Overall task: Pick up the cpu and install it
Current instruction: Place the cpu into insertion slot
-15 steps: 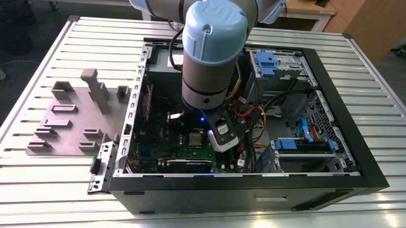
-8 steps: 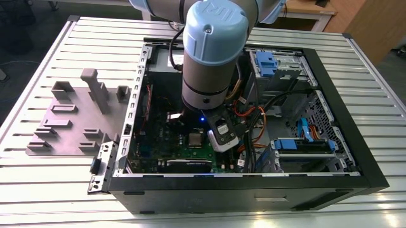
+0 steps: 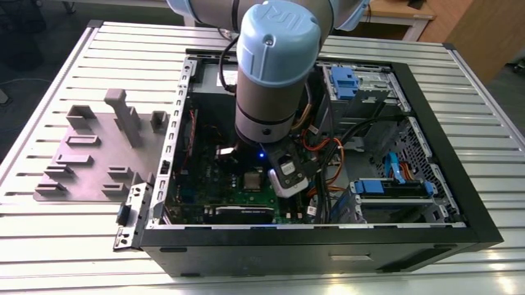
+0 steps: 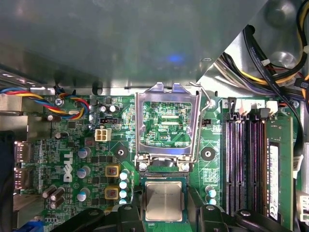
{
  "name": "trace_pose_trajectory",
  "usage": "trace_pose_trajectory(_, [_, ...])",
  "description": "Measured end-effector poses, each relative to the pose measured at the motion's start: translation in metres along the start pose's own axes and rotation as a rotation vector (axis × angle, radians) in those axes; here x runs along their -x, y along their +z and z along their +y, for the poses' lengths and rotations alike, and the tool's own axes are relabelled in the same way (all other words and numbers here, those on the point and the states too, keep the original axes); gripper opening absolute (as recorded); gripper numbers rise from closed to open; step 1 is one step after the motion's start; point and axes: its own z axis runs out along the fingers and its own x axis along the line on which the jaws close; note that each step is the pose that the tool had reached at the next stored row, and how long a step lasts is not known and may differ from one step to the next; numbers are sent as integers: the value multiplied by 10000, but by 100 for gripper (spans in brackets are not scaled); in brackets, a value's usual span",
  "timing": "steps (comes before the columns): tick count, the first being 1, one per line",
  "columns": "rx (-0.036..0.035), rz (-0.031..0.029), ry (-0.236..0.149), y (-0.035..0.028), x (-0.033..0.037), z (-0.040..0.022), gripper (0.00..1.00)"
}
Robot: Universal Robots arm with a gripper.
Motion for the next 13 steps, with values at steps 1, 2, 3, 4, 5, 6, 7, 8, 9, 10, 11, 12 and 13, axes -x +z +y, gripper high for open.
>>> trace_pose_trajectory(1, [-1,4,0,3,0,0,45])
trace_pose_trajectory(2, [-1,7,0,6,0,0,45])
trace_pose_trajectory(3, [-2,10,1,8,0,-1,45])
trace_pose_trajectory(4, [0,11,1,10,0,0,45])
trace_pose_trajectory(5, [0,12,1,12,1,-1,45])
trace_pose_trajectory(6, [0,13,2,12,0,-1,45])
trace_pose_trajectory(7, [0,13,2,13,1,-1,45])
trace_pose_trajectory(8, [0,13,3,13,1,-1,45])
trace_pose_trajectory(9, [1,13,4,13,1,-1,45])
trace_pose_trajectory(10, [0,13,4,13,0,-1,45])
trace_pose_trajectory(11, [0,13,4,13,0,-1,45])
trace_pose_trajectory(12, [0,13,5,13,1,0,45])
trace_pose_trajectory(13, [0,13,5,13,0,-1,45])
